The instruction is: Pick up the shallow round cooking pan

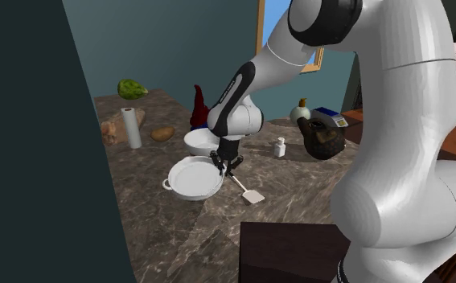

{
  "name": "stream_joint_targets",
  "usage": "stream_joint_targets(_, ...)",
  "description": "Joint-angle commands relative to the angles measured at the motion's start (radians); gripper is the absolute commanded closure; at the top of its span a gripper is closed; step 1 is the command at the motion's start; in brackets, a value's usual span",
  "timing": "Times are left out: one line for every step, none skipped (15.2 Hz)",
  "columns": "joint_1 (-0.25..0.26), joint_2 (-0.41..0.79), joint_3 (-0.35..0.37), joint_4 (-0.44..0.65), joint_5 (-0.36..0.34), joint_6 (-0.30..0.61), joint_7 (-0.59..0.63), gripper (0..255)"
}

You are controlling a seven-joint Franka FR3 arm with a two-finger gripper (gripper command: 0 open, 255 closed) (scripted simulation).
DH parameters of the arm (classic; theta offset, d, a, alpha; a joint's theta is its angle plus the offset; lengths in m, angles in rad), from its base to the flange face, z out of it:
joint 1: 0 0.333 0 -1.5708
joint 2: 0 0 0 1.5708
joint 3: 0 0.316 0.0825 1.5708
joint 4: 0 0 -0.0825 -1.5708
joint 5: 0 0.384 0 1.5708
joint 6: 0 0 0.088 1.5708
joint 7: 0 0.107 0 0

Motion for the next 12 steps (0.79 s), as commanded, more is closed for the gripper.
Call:
stream_joint_targets(-0.004,-0.022,0.004,0.001,0.004,-0.022,0.000,255)
stream_joint_targets(-0.006,-0.034,0.007,0.000,0.007,-0.032,0.000,255)
stream_joint_targets(-0.008,-0.045,0.009,-0.001,0.009,-0.043,-0.001,255)
stream_joint_targets(-0.010,-0.057,0.011,-0.002,0.012,-0.053,-0.001,255)
stream_joint_targets(-0.011,-0.069,0.013,-0.003,0.015,-0.064,-0.001,255)
stream_joint_targets(-0.013,-0.080,0.015,-0.004,0.017,-0.075,-0.002,255)
stream_joint_targets(-0.015,-0.092,0.018,-0.004,0.020,-0.086,-0.002,255)
stream_joint_targets(-0.017,-0.103,0.019,-0.004,0.023,-0.097,-0.002,255)
stream_joint_targets(-0.019,-0.114,0.021,-0.004,0.025,-0.108,-0.003,255)
stream_joint_targets(-0.020,-0.125,0.023,-0.004,0.028,-0.119,-0.003,255)
stream_joint_targets(-0.021,-0.127,0.024,-0.004,0.029,-0.120,-0.003,255)
stream_joint_targets(-0.020,-0.127,0.023,-0.004,0.029,-0.120,-0.003,255)
